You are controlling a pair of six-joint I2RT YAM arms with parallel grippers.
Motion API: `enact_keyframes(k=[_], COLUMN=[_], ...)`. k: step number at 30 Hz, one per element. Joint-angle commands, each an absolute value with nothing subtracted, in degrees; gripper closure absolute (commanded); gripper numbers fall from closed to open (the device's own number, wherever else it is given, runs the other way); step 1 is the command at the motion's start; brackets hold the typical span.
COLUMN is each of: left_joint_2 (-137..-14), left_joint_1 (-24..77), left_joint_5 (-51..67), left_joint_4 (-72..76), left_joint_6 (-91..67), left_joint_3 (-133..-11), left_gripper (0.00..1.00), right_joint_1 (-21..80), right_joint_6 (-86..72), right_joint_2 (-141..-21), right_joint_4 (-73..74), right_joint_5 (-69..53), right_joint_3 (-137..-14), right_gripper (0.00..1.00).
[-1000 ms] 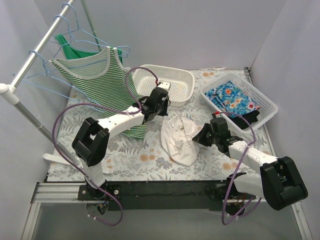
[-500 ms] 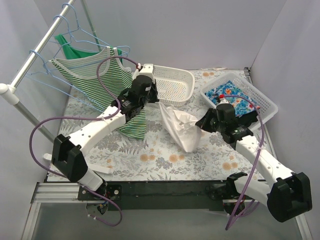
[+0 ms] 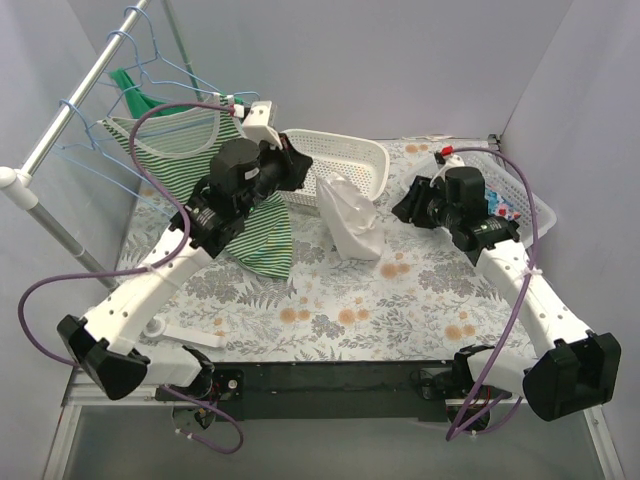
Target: Place the tank top on the hanger
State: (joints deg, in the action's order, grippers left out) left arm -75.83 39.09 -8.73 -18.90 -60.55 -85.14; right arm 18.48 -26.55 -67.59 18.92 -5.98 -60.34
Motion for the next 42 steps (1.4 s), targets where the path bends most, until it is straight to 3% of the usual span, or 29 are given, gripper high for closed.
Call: enact_keyframes(k=[1,4,9,15,21,29,32,33,35,36,42], left_joint_2=[-69.89,-66.81,-62.67,-58.28,-56.78,-56.25,-55.99,-55.81,-55.99,-55.99,-55.81], left_joint_1=[39.11,39.11,39.11,39.11,39.11,39.11,39.11,39.02,39.11,39.11,39.02], left_joint_5=[-1.85,-2.37,-7.37,-17.21,-16.61,-17.14,-17.84,-18.19,-19.85,-20.65,-29.24], left_joint_4=[-21.80,-21.45,-23.10,-28.73,-28.74,-28.65,-28.57,-28.65,-28.83,-29.26,-29.88], left_joint_6=[-66.60,-68.99,-73.03,-80.32,-81.04,-79.72,-79.28,-79.19,-78.49,-78.31,-76.12], left_joint_3=[-76.05,-66.82,-55.22,-49.84,-49.30,-50.18,-50.80,-51.50,-52.73,-54.21,-60.72], left_gripper=[1.00,1.00,1.00,1.00,1.00,1.00,1.00,1.00,1.00,1.00,1.00], right_joint_1=[18.37,18.72,20.56,28.29,29.53,29.53,29.45,29.53,29.44,29.44,27.69], right_joint_6=[-27.68,-32.25,-35.42,-31.30,-27.69,-28.04,-28.21,-28.21,-27.86,-27.43,-23.12], right_joint_2=[-64.34,-64.07,-69.50,-79.88,-88.50,-97.46,-98.70,-98.44,-96.87,-95.90,-81.84], right_joint_4=[17.52,11.71,2.56,2.28,2.81,1.67,1.84,1.85,3.42,6.82,15.63], right_joint_5=[-10.96,-15.45,-15.82,-8.91,-0.71,-1.32,-2.98,-3.51,-2.38,-0.37,11.66], right_joint_3=[-50.65,-41.76,-37.62,-46.21,-53.17,-59.93,-60.82,-61.08,-61.87,-63.35,-68.98], right_gripper=[0.50,0.51,0.51,0.52,0.48,0.45,0.53,0.70,0.92,0.99,0.99])
